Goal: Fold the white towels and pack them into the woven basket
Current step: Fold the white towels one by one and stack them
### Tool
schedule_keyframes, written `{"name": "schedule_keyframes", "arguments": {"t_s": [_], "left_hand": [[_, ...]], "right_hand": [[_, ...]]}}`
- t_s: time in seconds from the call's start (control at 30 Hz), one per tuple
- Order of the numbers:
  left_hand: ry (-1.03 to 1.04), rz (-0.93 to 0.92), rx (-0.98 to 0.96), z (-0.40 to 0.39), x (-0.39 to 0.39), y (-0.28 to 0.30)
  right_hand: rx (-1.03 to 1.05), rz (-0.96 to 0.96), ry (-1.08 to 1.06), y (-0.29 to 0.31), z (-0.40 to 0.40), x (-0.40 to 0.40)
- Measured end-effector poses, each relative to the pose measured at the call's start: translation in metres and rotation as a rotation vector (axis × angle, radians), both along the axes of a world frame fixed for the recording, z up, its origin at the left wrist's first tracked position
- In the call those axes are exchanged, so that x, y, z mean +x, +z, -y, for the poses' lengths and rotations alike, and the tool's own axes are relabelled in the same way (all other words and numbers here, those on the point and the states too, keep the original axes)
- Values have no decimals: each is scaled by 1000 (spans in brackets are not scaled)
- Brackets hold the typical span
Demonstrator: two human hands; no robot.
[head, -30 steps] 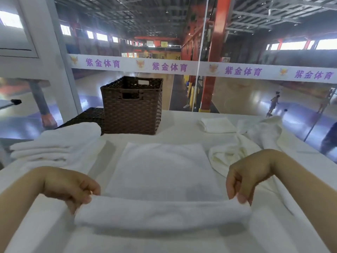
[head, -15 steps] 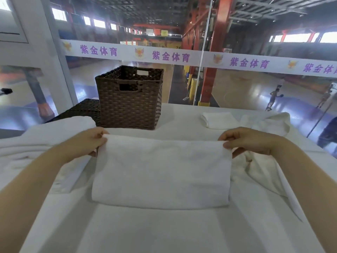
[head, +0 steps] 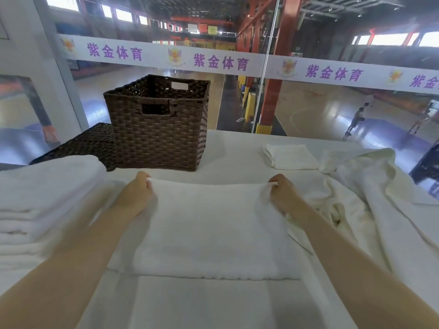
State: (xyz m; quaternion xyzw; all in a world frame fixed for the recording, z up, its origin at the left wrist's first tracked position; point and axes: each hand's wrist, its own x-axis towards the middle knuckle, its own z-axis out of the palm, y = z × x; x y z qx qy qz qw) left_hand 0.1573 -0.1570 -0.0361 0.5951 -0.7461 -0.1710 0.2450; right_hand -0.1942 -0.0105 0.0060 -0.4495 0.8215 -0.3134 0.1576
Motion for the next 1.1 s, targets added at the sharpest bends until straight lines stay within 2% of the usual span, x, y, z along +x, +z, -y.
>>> {"name": "schedule_keyframes", "arguments": {"t_s": [0.27, 0.47, 0.63, 0.97, 1.1], "left_hand": [[35, 42, -27, 16, -9, -26], [39, 109, -123, 17, -13, -32], [15, 61, -244, 15, -16, -33], [73, 246, -107, 25, -28, -26], [28, 392, -208, 10, -31, -21]], "right_hand": [[126, -219, 15, -30, 17, -8], [117, -382, 26, -44, 21, -7], [138, -482, 71, -52, 15, -6], [261, -502, 41, -51, 29, -14], [265, -425, -27, -52, 30, -18]]}}
